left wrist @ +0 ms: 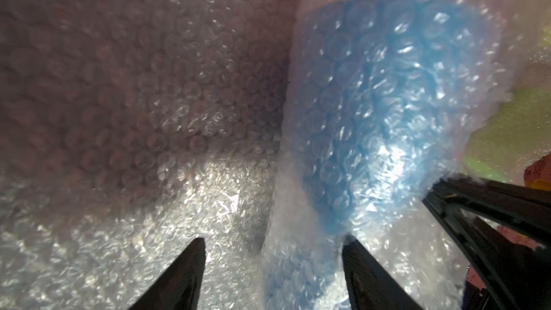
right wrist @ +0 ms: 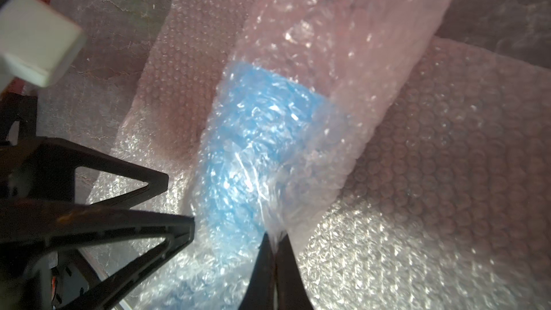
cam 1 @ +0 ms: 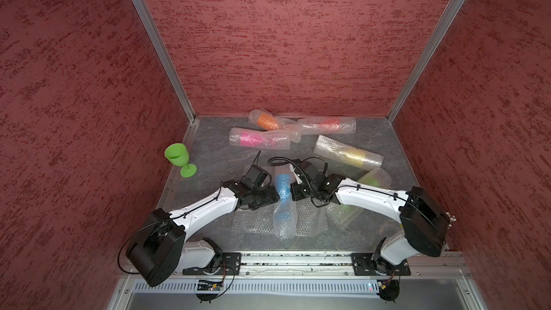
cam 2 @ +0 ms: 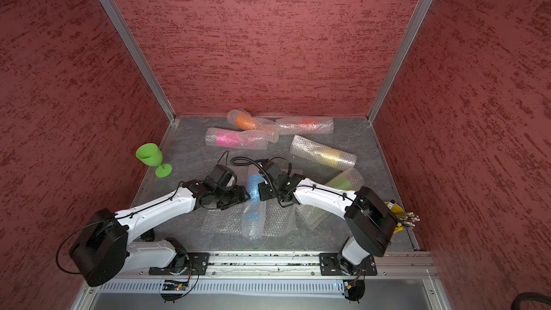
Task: Unpack wine glasses from bubble wrap
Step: Unwrap the bubble wrap.
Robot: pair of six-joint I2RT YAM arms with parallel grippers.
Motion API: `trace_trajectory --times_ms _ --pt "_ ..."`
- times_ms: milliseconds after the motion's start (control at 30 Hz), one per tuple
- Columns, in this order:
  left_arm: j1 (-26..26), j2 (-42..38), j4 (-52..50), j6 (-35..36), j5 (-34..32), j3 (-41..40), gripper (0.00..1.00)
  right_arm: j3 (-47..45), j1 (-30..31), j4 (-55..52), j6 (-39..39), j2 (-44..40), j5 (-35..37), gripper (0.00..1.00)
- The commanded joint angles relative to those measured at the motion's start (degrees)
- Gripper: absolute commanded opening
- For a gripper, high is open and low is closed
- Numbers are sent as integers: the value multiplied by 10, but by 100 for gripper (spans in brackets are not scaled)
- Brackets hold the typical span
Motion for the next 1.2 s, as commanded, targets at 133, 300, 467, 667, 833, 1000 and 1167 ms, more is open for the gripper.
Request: trace_trajectory --times_ms 133,300,467,667,833,1000,1167 --pt "13 -53 -30 18 0 14 80 -10 -1 41 5 -18 -18 19" --pt "11 -37 -23 27 23 24 80 -19 -1 54 11 -19 -26 16" --pt "6 -2 17 22 59 20 80 -27 -2 62 14 -22 -20 2" --pt "0 23 57 37 84 20 74 -29 -2 64 13 -20 -16 0" --pt "1 46 98 38 97 16 61 -28 -2 65 10 -13 -11 0" --pt "0 66 110 29 108 28 39 -28 -2 61 8 -23 11 0" --pt "1 39 96 29 91 30 9 -22 -1 31 1 -37 47 0"
